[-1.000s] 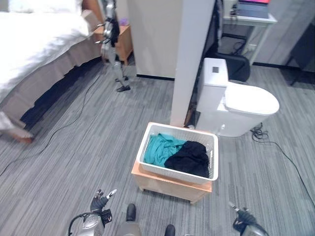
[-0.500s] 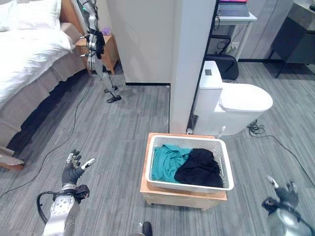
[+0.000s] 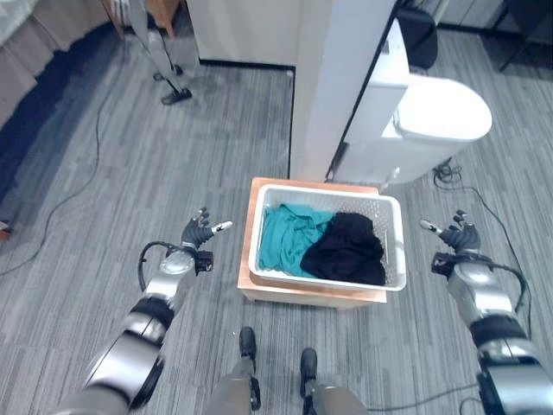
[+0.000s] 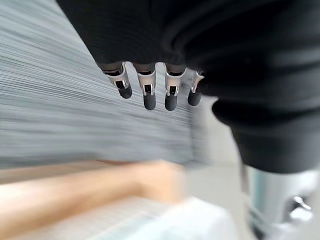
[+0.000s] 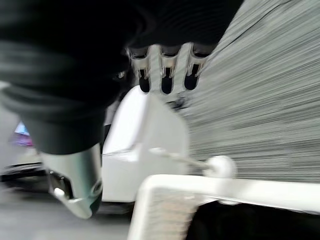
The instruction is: Grab the laundry basket,head to the washer,open it,put in the laundry and shut it.
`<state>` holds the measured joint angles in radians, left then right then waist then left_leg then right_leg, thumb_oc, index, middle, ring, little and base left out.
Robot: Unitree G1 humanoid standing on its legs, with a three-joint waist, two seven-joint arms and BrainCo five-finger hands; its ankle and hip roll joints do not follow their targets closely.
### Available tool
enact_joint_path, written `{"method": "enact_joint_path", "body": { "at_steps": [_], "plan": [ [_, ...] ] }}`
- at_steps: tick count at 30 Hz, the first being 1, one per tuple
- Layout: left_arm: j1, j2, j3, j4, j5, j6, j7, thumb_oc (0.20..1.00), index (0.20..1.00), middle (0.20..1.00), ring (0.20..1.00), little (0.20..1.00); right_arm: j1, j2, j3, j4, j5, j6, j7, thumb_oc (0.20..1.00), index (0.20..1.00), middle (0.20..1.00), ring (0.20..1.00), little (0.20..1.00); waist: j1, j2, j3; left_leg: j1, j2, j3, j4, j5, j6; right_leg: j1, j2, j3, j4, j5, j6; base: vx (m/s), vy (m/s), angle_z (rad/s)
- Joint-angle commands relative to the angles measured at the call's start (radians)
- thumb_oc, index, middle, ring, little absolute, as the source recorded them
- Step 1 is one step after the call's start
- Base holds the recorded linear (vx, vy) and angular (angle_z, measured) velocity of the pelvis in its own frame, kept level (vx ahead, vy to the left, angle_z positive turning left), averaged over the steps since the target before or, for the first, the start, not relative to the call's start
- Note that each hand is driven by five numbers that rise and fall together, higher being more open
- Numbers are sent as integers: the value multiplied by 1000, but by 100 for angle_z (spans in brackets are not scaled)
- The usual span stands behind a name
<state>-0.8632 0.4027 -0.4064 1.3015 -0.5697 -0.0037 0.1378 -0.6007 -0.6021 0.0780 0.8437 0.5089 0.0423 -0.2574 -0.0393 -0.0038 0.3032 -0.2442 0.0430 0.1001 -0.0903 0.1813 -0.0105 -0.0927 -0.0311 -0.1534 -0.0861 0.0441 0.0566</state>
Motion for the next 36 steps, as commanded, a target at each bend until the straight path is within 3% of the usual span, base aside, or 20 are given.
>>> {"method": "enact_joint_path", "body": {
  "at_steps": [1, 5, 17, 24, 30, 36],
  "plan": [
    [-107, 40, 31, 29, 12, -22, 16, 1000, 1000, 1000, 1000, 1000, -29, -49, 2, -23, 67, -65, -13, 1000, 1000, 1000, 1000, 1000, 15, -19, 18, 28, 72, -7, 9, -58, -62, -46, -114, -57, 72, -8, 82, -72, -4, -2],
    [-225, 71, 19, 143, 31, -16, 3, 1000, 1000, 1000, 1000, 1000, -90, -43, 48, 45, 102, -84, -11, 1000, 1000, 1000, 1000, 1000, 2, -30, 56, -7, 78, 9, 10, -48, -67, -82, -116, -52, 62, 12, 86, -49, -7, -4],
    [-211, 51, 7, 98, 33, -34, 1, 1000, 1000, 1000, 1000, 1000, 8, -36, 19, 0, 105, -105, 8, 1000, 1000, 1000, 1000, 1000, -3, -8, 87, -8, 67, 10, 17, -56, -60, -92, -126, -53, 81, 2, 79, -6, 0, 0],
    [-207, 6, -57, 24, 26, -51, -2, 1000, 1000, 1000, 1000, 1000, -32, -60, 43, 96, 118, -95, 31, 1000, 1000, 1000, 1000, 1000, 7, 12, 92, -6, 60, 9, 24, -60, -59, -82, -129, -57, 71, 5, 80, 0, 0, 0],
    [-168, -26, -153, -170, 14, -73, -8, 1000, 1000, 1000, 1000, 1000, -22, -97, 28, 164, 118, -71, 45, 1000, 1000, 1000, 1000, 1000, 21, 41, 88, -1, 50, 1, 17, -58, -56, -72, -135, -71, 71, 3, 82, -9, -8, 8],
    [-212, -72, -212, -195, 12, -69, -15, 1000, 1000, 1000, 1000, 1000, -53, -113, 45, 259, 118, -52, 55, 1000, 1000, 1000, 1000, 1000, 25, 57, 94, 5, 47, -3, 16, -57, -56, -66, -136, -78, 70, 5, 86, -5, -5, 1]
  ]
}}
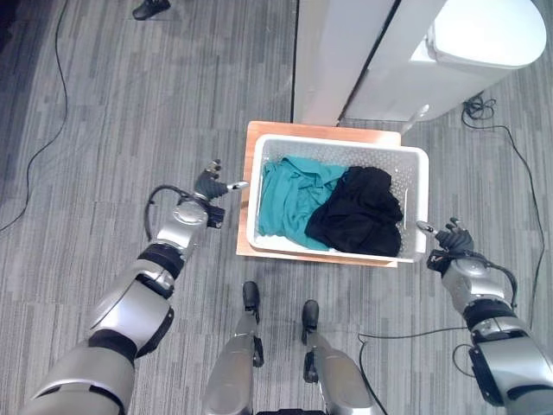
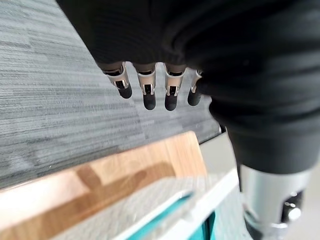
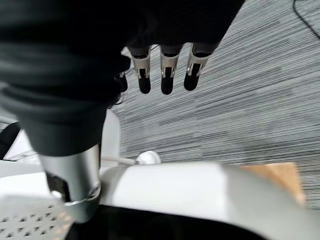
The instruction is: Grab the laundry basket,head to the washer,open it,put in the laundry and shut it.
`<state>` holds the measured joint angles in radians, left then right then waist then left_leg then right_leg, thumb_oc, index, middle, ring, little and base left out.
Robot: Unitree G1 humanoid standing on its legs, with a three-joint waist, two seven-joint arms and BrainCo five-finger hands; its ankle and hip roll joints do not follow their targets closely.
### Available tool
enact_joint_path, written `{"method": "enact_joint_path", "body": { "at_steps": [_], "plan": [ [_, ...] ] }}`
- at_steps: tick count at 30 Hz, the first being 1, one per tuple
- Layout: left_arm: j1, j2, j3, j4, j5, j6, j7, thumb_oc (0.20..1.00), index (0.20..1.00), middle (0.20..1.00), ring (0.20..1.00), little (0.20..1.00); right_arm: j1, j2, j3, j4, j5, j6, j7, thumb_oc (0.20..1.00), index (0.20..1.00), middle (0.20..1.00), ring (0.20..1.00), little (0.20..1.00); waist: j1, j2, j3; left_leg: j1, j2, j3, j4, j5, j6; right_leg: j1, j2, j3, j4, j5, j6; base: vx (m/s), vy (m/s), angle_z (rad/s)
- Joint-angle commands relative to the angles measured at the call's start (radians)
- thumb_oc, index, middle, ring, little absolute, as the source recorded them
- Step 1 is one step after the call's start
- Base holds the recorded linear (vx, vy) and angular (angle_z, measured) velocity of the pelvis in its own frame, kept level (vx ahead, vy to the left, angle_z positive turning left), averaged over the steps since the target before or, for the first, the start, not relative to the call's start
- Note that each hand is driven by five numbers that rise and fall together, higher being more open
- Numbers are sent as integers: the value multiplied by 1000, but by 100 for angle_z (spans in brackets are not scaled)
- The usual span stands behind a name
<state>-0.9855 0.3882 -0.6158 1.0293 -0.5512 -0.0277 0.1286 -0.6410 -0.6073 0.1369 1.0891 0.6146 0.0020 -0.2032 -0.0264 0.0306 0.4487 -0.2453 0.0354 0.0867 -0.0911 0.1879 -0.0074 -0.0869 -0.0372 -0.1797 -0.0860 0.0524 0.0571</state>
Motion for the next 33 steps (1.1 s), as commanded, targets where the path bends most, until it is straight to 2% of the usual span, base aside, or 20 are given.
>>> {"method": "enact_joint_path", "body": {
  "at_steps": [1, 7, 9, 15, 23, 29, 33],
  "plan": [
    [-91, -62, -14, 76, -1, -42, -10, 1000, 1000, 1000, 1000, 1000, -20, -109, -6, 25, 10, -7, 1, 1000, 1000, 1000, 1000, 1000, 12, 24, -51, 6, 55, 11, 18, -64, -59, -72, -129, -51, 70, -4, 86, 0, 0, 0],
    [-110, -84, -37, 142, 51, -21, -22, 1000, 1000, 1000, 1000, 1000, -62, -104, 26, 62, 9, 5, 21, 1000, 1000, 1000, 1000, 1000, 10, 20, -49, 4, 57, 18, 22, -66, -57, -81, -128, -43, 69, 0, 87, 0, 0, 0],
    [-147, -94, -24, 272, 103, -2, -23, 1000, 1000, 1000, 1000, 1000, -103, -87, 64, 81, 7, 6, 34, 1000, 1000, 1000, 1000, 1000, 4, 10, -47, 0, 62, 25, 21, -64, -59, -88, -125, -39, 67, 3, 87, 0, 0, 0],
    [-231, -43, 40, 414, 138, 16, -13, 1000, 1000, 1000, 1000, 1000, -177, -32, 131, 49, 20, -6, 43, 1000, 1000, 1000, 1000, 1000, -16, -16, -39, -11, 72, 36, 17, -60, -61, -109, -118, -27, 66, 10, 85, -10, -10, -7],
    [-246, -26, 83, 427, 114, 15, 0, 1000, 1000, 1000, 1000, 1000, -196, 16, 159, 5, 9, -12, 33, 1000, 1000, 1000, 1000, 1000, -29, -34, -42, -21, 76, 39, 11, -60, -62, -122, -114, -24, 61, 13, 82, 0, 0, 0],
    [-258, -47, 58, 427, 137, 20, -6, 1000, 1000, 1000, 1000, 1000, -222, 34, 192, 38, -17, -2, 45, 1000, 1000, 1000, 1000, 1000, -33, -40, -39, -23, 75, 40, 10, -60, -61, -125, -112, -23, 61, 13, 82, 1, -1, -1],
    [-261, -81, 13, 426, 157, 31, -28, 1000, 1000, 1000, 1000, 1000, -304, 67, 254, 165, -38, 35, 78, 1000, 1000, 1000, 1000, 1000, -29, -39, -35, -19, 75, 43, 11, -62, -60, -123, -110, -18, 61, 13, 81, 6, -2, -5]
  ]
}}
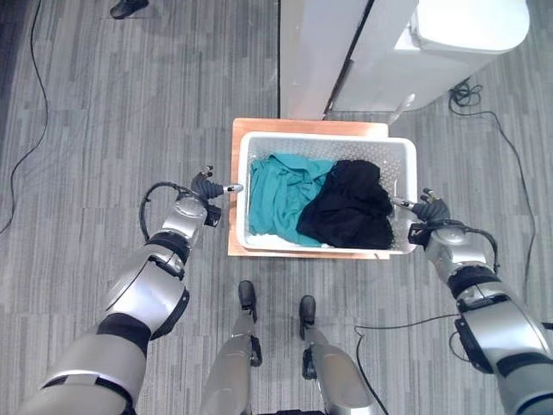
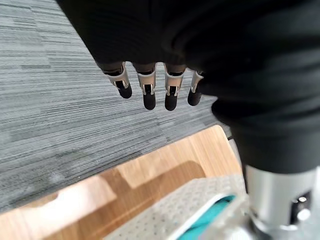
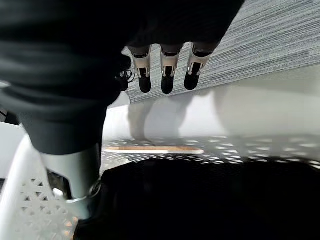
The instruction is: Grab the laundry basket,head to the washer,open it,put in the laundry and shut it.
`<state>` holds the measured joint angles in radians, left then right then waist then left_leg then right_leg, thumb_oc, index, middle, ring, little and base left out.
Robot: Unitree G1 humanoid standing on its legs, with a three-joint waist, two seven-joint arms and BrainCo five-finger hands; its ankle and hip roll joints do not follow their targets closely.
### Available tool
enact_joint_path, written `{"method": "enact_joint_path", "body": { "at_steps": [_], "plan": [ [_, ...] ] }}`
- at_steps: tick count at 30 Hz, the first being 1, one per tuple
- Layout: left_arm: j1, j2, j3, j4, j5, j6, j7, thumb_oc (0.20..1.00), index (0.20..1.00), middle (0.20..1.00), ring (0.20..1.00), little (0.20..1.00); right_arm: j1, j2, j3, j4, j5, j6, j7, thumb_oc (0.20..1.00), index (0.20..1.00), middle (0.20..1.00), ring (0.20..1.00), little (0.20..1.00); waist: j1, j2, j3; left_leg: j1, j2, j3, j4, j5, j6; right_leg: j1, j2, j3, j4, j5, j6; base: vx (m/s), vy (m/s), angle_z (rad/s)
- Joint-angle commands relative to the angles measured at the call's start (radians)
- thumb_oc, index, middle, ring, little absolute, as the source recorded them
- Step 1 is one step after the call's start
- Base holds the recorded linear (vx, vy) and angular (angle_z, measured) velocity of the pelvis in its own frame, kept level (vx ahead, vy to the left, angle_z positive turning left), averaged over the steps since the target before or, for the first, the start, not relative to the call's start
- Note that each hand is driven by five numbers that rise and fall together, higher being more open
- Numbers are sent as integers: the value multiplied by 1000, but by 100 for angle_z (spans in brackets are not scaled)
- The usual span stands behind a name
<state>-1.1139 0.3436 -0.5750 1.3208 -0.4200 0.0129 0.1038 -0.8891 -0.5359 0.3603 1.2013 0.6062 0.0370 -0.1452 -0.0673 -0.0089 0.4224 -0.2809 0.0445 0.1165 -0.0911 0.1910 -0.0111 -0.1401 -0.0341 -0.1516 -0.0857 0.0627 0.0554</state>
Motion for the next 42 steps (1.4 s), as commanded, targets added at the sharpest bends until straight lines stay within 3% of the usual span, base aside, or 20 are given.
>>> {"method": "enact_joint_path", "body": {
  "at_steps": [1, 6, 14, 34, 36, 38, 42],
  "plan": [
    [-132, -36, -28, 135, 26, -10, -3, 1000, 1000, 1000, 1000, 1000, -56, -4, 31, 53, -30, 0, 20, 1000, 1000, 1000, 1000, 1000, 12, 0, -9, 17, 66, 13, 11, -66, -56, -70, -113, -46, 61, 3, 83, 13, -2, -8],
    [-160, -80, -113, 133, 113, 6, -21, 1000, 1000, 1000, 1000, 1000, -140, 10, 77, 215, -63, 38, 54, 1000, 1000, 1000, 1000, 1000, 18, 12, -11, 15, 60, 11, 13, -68, -54, -70, -113, -47, 63, 0, 81, 3, 0, -1],
    [-211, -99, -204, 136, 273, 20, -16, 1000, 1000, 1000, 1000, 1000, -166, 21, 105, 321, -98, 57, 88, 1000, 1000, 1000, 1000, 1000, 26, 30, -10, 6, 50, 3, 18, -71, -51, -73, -114, -45, 61, 2, 80, 0, 0, 0],
    [-210, -101, -211, 196, 393, 46, 13, 1000, 1000, 1000, 1000, 1000, -218, 99, 153, 297, -112, 44, 107, 1000, 1000, 1000, 1000, 1000, 18, 6, 9, -26, 54, -1, 6, -59, -48, -112, -105, -34, 62, 10, 79, 0, 0, 0],
    [-202, -90, -209, 202, 397, 47, 20, 200, 200, 200, 200, 200, -223, 110, 163, 267, -103, 37, 102, 545, 545, 545, 545, 545, 14, -3, 10, -29, 56, 1, 4, -59, -48, -120, -102, -32, 60, 13, 79, 0, 0, 0],
    [-208, -83, -212, 201, 403, 45, 29, 200, 200, 200, 200, 200, -225, 117, 169, 249, -93, 30, 100, 200, 200, 200, 200, 200, 12, -7, 11, -32, 58, 2, 4, -59, -49, -122, -101, -31, 57, 15, 79, 0, 0, 0],
    [-205, -64, -208, 189, 408, 36, 41, 200, 200, 200, 200, 200, -215, 124, 183, 201, -96, 21, 90, 200, 200, 200, 200, 200, 8, -15, 14, -38, 60, 0, 4, -58, -50, -128, -99, -31, 57, 16, 79, 0, -6, -2]
  ]
}}
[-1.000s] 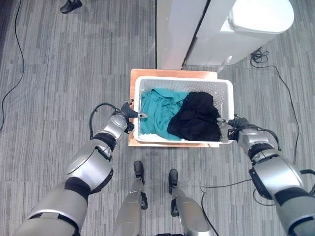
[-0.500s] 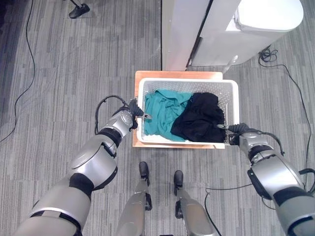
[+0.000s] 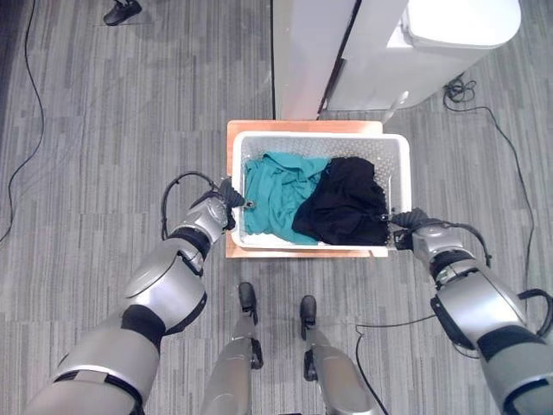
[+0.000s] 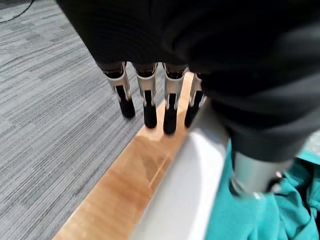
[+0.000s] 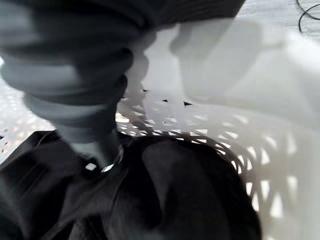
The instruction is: Grab the laundry basket,head to the washer,open it,put in the laundry and shut it.
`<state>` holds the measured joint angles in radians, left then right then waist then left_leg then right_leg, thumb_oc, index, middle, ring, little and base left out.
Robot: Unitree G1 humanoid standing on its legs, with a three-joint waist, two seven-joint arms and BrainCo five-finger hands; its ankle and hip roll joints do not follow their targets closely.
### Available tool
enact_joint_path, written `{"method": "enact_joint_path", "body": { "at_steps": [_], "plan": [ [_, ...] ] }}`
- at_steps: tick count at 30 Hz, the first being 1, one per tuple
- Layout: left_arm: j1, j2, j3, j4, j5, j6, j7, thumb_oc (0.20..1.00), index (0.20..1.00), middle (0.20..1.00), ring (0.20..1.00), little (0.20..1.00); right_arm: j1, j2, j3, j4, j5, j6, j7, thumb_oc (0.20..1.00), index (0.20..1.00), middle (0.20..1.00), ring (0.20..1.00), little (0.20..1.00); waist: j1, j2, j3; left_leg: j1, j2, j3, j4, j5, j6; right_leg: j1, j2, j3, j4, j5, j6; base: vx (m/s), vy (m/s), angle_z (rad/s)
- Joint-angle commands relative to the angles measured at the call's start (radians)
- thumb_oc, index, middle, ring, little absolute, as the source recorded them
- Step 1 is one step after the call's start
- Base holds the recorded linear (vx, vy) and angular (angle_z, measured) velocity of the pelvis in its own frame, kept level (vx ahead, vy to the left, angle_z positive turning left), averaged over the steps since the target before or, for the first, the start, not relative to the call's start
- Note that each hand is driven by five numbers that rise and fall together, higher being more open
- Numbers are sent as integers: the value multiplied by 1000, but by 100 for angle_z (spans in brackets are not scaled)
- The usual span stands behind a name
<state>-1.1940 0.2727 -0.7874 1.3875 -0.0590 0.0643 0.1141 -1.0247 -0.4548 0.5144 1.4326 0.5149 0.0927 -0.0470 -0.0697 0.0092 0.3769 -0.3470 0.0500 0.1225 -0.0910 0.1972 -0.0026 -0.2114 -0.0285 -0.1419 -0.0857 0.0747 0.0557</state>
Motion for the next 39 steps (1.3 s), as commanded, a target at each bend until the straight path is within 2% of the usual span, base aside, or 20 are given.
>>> {"method": "enact_joint_path", "body": {
  "at_steps": [1, 12, 18, 19, 20, 21, 22, 28, 31, 35, 39],
  "plan": [
    [-123, 10, 5, 117, 47, -18, 33, 200, 200, 200, 200, 200, -77, 42, 31, -42, -5, -37, -10, 200, 200, 200, 200, 200, 10, -35, 60, 27, 55, -6, 4, -64, -59, -58, -104, -40, 56, 5, 79, 0, 0, 0],
    [-78, 44, -9, 57, 86, -35, 66, 200, 200, 200, 200, 200, 10, 11, 43, -224, -28, -69, -36, 200, 200, 200, 200, 200, 10, -45, 59, 27, 58, -17, 4, -65, -58, -55, -97, -40, 54, 3, 79, 0, 0, 0],
    [-6, 51, 41, -20, 48, -51, 106, 200, 200, 200, 200, 200, 146, -44, -37, -511, -7, -100, -79, 200, 200, 200, 200, 200, 10, -44, 35, 54, 59, -24, 4, -75, -57, -28, -94, -38, 55, -8, 79, 14, -20, 0],
    [16, 52, 54, -50, 30, -58, 109, 200, 200, 200, 200, 200, 195, -65, -68, -592, -4, -104, -90, 200, 200, 200, 200, 200, 12, -42, 28, 63, 60, -24, 4, -79, -58, -19, -94, -38, 55, -12, 79, 85, -55, 1],
    [76, 60, 87, -142, -11, -78, 107, 200, 200, 200, 200, 200, 313, -104, -145, -754, -5, -113, -97, 200, 200, 200, 200, 200, 15, -35, 11, 86, 58, -26, 4, -90, -57, 3, -95, -40, 57, -23, 79, 65, -40, 0],
    [76, 60, 87, -143, -10, -78, 108, 200, 200, 200, 200, 200, 316, -104, -146, -756, -6, -112, -97, 200, 200, 200, 200, 200, 16, -35, 9, 83, 58, -26, 4, -88, -56, 0, -95, -40, 56, -20, 79, 105, -69, 0],
    [147, 64, 142, -245, -81, -95, 101, 200, 200, 200, 200, 200, 444, -142, -239, -895, -15, -117, -99, 200, 200, 200, 200, 200, 18, -27, -14, 110, 58, -29, 4, -97, -56, 28, -97, -47, 57, -31, 78, 98, -71, 3],
    [402, 112, 246, -599, -220, -128, 54, 200, 200, 200, 200, 200, 805, -165, -438, -1097, -15, -104, -48, 200, 200, 200, 200, 200, 37, -9, -96, 205, 54, -52, 15, -121, -59, 132, -89, -59, 55, -65, 68, 109, -77, 12],
    [487, 136, 278, -687, -250, -130, 39, 200, 200, 200, 200, 200, 891, -166, -470, -1125, -19, -89, -24, 200, 200, 200, 200, 200, 47, -8, -124, 230, 60, -59, 17, -123, -64, 163, -80, -67, 45, -73, 63, 42, -105, 5],
    [681, 198, 354, -855, -317, -128, -8, 200, 200, 200, 200, 200, 1029, -172, -512, -1183, -22, -60, 35, 200, 200, 200, 200, 200, 76, -5, -170, 264, 84, -85, 30, -119, -79, 223, -43, -79, 18, -92, 43, -11, -153, 12],
    [794, 228, 398, -943, -338, -110, -36, 200, 200, 200, 200, 200, 1070, -170, -506, -1215, -23, -46, 60, 200, 200, 200, 200, 200, 98, 0, -183, 265, 115, -104, 26, -87, -96, 248, -7, -92, -1, -108, 26, -64, -137, 15]
  ]
}}
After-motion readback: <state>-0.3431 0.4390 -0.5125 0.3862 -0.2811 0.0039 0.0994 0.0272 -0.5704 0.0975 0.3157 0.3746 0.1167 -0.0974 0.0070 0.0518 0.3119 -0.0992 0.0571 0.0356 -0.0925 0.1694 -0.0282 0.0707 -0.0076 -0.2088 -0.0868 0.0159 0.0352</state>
